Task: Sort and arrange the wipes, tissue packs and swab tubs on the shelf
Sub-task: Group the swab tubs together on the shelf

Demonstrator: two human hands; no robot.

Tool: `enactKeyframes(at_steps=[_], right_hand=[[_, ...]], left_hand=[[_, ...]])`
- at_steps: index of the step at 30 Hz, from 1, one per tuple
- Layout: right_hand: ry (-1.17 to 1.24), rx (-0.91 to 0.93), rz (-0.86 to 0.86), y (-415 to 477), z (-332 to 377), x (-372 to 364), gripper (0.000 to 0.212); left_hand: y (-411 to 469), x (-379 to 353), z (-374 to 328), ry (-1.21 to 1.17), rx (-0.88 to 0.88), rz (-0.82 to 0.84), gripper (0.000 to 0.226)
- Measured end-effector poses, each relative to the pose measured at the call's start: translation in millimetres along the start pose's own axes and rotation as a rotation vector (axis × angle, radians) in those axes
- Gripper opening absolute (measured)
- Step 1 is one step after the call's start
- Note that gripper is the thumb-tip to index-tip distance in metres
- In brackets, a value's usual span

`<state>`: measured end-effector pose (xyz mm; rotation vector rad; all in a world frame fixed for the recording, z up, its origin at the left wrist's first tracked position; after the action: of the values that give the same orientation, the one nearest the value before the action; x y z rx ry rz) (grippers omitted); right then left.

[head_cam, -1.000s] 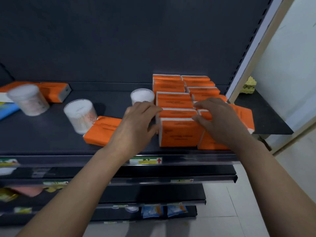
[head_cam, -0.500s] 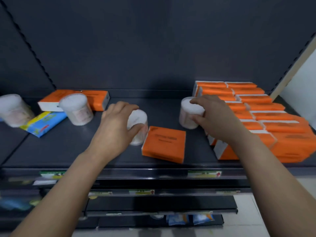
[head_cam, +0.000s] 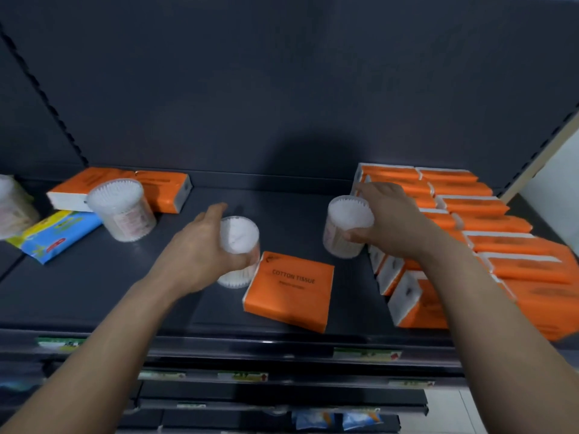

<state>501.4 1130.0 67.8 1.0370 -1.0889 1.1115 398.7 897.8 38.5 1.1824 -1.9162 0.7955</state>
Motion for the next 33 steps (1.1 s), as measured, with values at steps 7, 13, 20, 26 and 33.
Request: enactKeyframes(at_steps=[7,13,20,26,33], right_hand=[[-0.014,-0.005,0.224,17.0,-14.6,-17.1,0.102],[-0.065,-0.002,0.334,27.3,-19.2,-24.4,0.103],[-0.101,0.104,0.135,47.7,7.7,0.9,0.085],[0.056,0.232,-0.011,70.0,79.1,24.3,0.089],[0.142,0.332,-0.038,79.4,177.2,14.4,0.089]], left_hand=[[-0.7,26.6,-32.3,-0.079,-0.069,-0.233,0.097],[-6.6,27.4,-42.6,-0.085,-0.069,-0.259,0.096],[-11.0,38.5,-28.8,-0.114,-0.038,-0.293,0.096],[-33.0,76.7,14.4,-0.15,0.005,-0.386,0.088],[-58.2,131.5,91.2,-0.169,0.044,-0.476,0.085]])
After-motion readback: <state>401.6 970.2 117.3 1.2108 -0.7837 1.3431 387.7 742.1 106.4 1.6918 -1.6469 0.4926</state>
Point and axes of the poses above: each hand's wrist, its own y-axis towards the middle knuckle, its own x-axis out of the back of the hand, z = x × y, the point moved 9 cm from there along y, towards the middle knuckle, and after that the axes turned 12 degrees about x, right-handed, at the moved point
